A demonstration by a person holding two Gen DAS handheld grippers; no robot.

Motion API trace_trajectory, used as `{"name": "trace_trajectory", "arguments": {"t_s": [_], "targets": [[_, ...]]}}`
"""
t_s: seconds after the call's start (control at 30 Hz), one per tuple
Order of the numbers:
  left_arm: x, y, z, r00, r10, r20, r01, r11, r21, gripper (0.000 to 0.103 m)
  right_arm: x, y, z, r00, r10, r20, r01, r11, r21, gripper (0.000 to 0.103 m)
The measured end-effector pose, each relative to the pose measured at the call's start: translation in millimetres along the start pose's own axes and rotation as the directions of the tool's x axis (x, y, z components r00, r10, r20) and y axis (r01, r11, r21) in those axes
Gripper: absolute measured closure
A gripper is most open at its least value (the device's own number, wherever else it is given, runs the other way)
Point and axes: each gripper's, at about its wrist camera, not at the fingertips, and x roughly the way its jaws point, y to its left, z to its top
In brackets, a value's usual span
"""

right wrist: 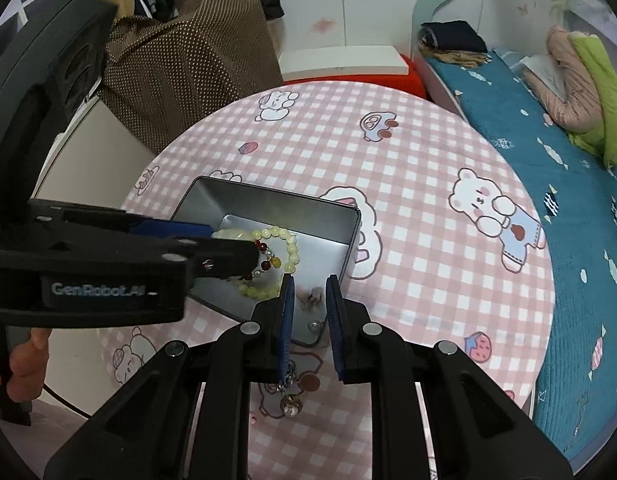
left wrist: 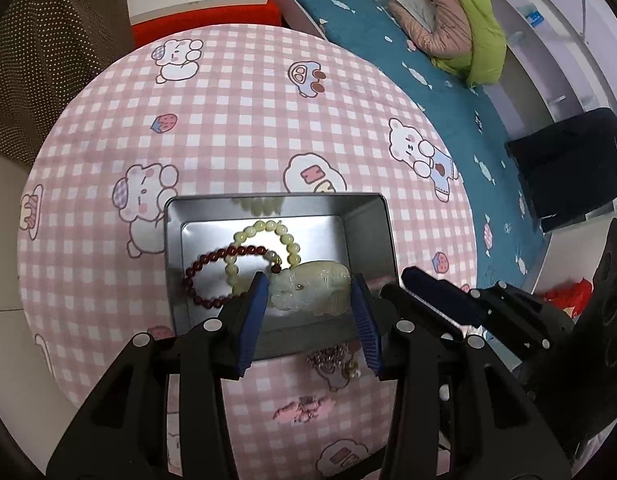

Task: Organize jewelry
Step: 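Drop the jade pendant into the tin box with the left tool while the right tool drops its charm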

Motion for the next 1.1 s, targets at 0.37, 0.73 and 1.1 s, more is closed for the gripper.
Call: {"name": "trace_trajectory", "arguments": {"t_s": [0.37, 0.73, 1.1], "targets": [[33.8, -9.0, 19.0, 0.997, -0.042, -0.058, 0.043, 0.999, 0.012, 0.06, -5.9, -24.3, -3.4, 0.998, -0.066, -0.025, 0.067, 0.996, 0.064, 0.064], [77.9, -17.8, 30.4, 0.992, 0.013, -0.127, -0.008, 0.999, 0.039, 0.06, -13.6, -50.5, -16.1, 0.991, -0.131, -0.034, 0.135, 0.976, 0.173, 0.056], [66.4, -17.6, 25.7, 0.993, 0.024, -0.117, -0.018, 0.999, 0.049, 0.049, -14.9, -56.2, -22.1, 0.99, -0.137, -0.045, 0.144, 0.964, 0.222, 0.051]]}}
